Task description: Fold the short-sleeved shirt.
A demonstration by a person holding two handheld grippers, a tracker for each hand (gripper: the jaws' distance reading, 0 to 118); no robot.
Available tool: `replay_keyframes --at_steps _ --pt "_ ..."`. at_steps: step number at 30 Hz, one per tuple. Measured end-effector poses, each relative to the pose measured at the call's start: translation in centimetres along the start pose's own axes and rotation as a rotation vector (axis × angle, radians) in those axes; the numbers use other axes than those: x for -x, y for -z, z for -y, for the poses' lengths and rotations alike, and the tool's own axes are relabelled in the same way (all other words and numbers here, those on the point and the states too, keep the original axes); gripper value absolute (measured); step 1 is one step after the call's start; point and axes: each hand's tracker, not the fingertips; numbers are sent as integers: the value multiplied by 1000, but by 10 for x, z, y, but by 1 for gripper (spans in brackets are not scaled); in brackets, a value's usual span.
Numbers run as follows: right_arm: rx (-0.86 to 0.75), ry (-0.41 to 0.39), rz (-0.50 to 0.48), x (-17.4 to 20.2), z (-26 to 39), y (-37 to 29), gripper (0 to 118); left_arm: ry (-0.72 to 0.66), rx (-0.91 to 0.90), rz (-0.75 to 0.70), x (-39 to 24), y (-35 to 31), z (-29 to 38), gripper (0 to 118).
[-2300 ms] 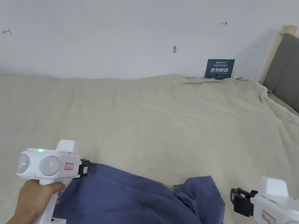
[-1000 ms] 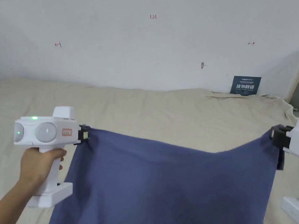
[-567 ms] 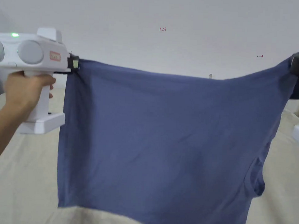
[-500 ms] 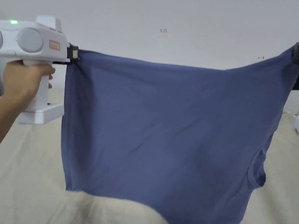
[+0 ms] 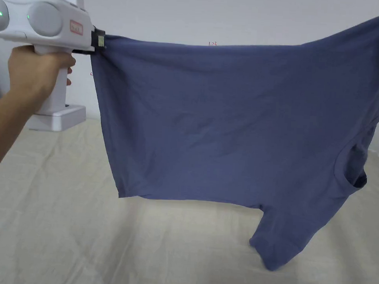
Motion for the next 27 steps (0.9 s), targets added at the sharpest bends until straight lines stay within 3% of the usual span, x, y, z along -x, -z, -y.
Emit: replay_keyframes --at_steps 7,14,27 --pt "120 -20 -6 4 83 15 0 20 118 5 -11 44 73 4" --pt "268 20 -11 9 168 17 0 39 248 6 -22 69 148 4" --pt "499 116 -60 28 289 -93 0 -11 450 48 -10 6 301 4"
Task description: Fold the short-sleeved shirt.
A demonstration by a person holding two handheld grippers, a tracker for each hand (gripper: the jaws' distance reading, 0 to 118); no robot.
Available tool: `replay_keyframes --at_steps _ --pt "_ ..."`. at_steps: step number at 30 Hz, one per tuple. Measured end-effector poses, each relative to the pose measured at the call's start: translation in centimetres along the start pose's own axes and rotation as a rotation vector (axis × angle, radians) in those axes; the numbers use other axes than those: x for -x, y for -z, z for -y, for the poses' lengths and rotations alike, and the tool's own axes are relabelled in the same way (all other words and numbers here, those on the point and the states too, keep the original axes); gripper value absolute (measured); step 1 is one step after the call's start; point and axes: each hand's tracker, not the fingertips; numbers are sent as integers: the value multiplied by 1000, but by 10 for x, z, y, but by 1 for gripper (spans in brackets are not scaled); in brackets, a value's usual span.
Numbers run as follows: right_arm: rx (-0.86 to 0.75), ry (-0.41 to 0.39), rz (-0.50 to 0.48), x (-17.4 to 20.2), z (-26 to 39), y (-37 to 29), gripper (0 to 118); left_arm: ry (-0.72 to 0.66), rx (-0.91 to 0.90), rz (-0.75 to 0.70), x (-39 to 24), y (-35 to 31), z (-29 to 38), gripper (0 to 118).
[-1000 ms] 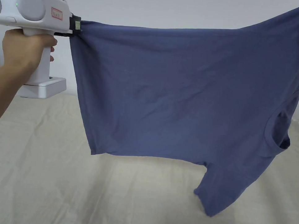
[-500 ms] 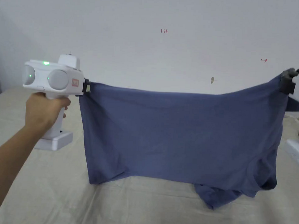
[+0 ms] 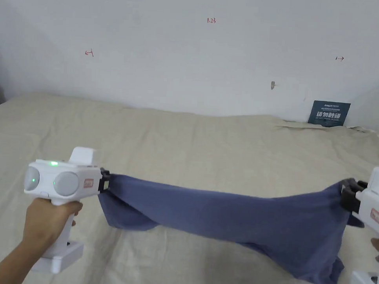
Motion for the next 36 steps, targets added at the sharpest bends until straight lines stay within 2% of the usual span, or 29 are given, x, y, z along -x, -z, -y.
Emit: replay_keyframes --at_steps 6,9,17,21,23,29,30,36 --pt "52 59 -15 5 69 -54 0 -34 64 19 13 -16 85 4" --pt "111 128 -22 9 102 -85 0 -71 121 34 18 -30 125 4" --pt "223 152 -11 12 166 -148 0 -129 212 31 28 -56 210 4" --pt "261 157 -2 0 193 -164 0 -144 228 32 29 -71 233 4" --pt "286 170 -5 15 195 -179 0 -148 230 34 30 -77 240 4" --pt "337 188 7 25 209 -204 0 -104 241 32 28 -99 258 4" --pt "348 187 12 13 217 -202 0 -97 246 31 27 -102 261 4" --pt "425 176 51 1 240 -189 0 -53 268 18 21 -102 279 5"
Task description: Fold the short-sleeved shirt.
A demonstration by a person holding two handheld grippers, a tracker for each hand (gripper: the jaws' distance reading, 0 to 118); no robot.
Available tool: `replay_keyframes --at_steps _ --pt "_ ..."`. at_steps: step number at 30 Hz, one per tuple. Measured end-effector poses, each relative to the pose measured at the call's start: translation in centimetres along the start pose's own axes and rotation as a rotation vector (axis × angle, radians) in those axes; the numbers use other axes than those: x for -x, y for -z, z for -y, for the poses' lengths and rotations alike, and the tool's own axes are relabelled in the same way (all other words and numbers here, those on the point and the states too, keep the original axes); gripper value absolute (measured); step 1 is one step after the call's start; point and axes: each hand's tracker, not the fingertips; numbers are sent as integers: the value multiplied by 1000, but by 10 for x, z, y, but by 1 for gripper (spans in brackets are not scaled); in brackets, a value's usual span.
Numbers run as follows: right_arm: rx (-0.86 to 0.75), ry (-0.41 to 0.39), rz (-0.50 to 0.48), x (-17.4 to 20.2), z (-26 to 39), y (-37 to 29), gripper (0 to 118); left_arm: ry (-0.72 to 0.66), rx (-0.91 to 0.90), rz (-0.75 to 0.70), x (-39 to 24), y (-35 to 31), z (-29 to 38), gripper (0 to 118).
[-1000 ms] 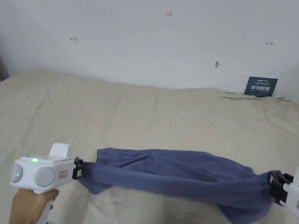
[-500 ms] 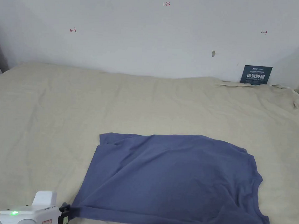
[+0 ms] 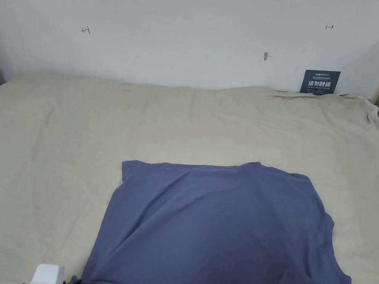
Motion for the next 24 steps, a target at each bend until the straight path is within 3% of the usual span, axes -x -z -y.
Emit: replay_keyframes --at_steps 7,9,11,12,14,15,16,24 --pt "108 25 56 -8 10 46 0 -25 22 -41 -9 11 8 8" --pt "119 28 62 -8 11 49 1 -30 22 -73 -12 9 7 24" --pt "115 30 62 4 10 39 5 -23 33 -100 -15 7 5 48" --pt "112 31 67 7 7 35 20 -21 39 -101 -17 4 2 72" --pt "85 20 73 15 -1 22 63 -30 40 -92 -20 -3 -3 100" --pt "50 14 64 19 -6 15 89 -40 29 -84 -22 -8 -7 112" --pt "18 10 64 22 -11 9 101 -42 8 -68 -24 -14 -12 113" --pt "-228 -18 2 46 -61 -43 105 -11 -231 -41 -49 -65 -53 113"
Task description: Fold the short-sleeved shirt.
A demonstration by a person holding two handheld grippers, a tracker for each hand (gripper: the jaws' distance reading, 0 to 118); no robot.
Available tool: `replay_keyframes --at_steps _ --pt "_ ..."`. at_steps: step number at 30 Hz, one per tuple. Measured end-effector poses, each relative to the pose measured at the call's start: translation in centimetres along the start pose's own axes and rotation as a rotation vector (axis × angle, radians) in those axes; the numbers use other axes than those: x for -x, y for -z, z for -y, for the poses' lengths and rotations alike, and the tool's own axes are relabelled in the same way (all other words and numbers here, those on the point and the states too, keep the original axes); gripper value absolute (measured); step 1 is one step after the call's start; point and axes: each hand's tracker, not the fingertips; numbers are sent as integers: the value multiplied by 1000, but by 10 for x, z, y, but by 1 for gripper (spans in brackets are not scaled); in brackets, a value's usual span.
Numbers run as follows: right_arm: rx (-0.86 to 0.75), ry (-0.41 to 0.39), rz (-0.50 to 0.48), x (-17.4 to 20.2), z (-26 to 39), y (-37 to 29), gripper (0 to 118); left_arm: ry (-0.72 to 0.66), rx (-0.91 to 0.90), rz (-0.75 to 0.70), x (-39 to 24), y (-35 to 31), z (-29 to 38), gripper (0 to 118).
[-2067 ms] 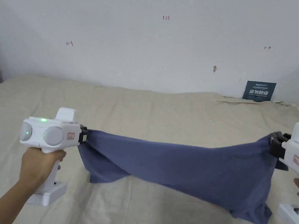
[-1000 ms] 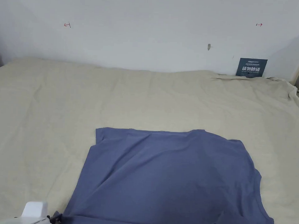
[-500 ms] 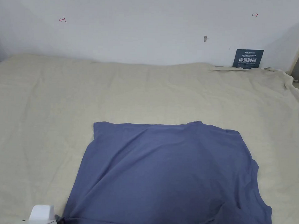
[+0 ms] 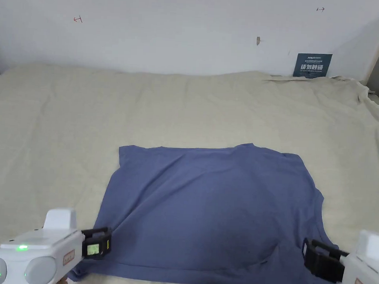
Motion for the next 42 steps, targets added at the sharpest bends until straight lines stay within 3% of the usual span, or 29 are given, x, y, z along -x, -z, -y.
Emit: replay_keyframes --at_steps 6,8,9,10,13,14,15,19,28,29,33,35,39,42 --pt "-104 -26 18 11 -22 -16 101 -19 -89 -40 -6 -5 -12 106" --pt "-142 -51 38 15 -24 -21 80 -22 -142 -31 -8 -8 -13 81" --pt "-155 -57 41 16 -24 -22 56 -22 -169 -30 -8 -11 -13 65" --pt "-165 -66 50 15 -25 -22 35 -25 -184 -9 -9 -12 -13 40" --pt "-175 -79 55 15 -24 -21 13 -21 -186 52 -9 -15 -14 21" --pt "-183 -81 55 16 -24 -21 2 -14 -184 63 -9 -15 -14 2" --pt "-184 -81 42 16 -24 -22 0 -15 -187 59 -11 -16 -14 0" --pt "-179 -70 27 17 -23 -21 0 4 -139 50 -10 -11 -14 0" --pt "-156 -68 22 15 -19 -18 0 -87 146 51 20 19 14 1" --pt "-152 -68 22 14 -18 -18 0 -98 188 56 24 22 18 9" --pt "-135 -59 19 14 -15 -17 0 -142 258 29 35 34 34 82" --pt "-127 -57 20 16 -14 -19 0 -150 281 3 39 41 41 92" --pt "-105 -56 22 13 -10 -17 0 -155 318 -18 44 57 51 91" --pt "-86 -53 29 7 -5 -14 0 -155 333 -25 42 63 55 76"
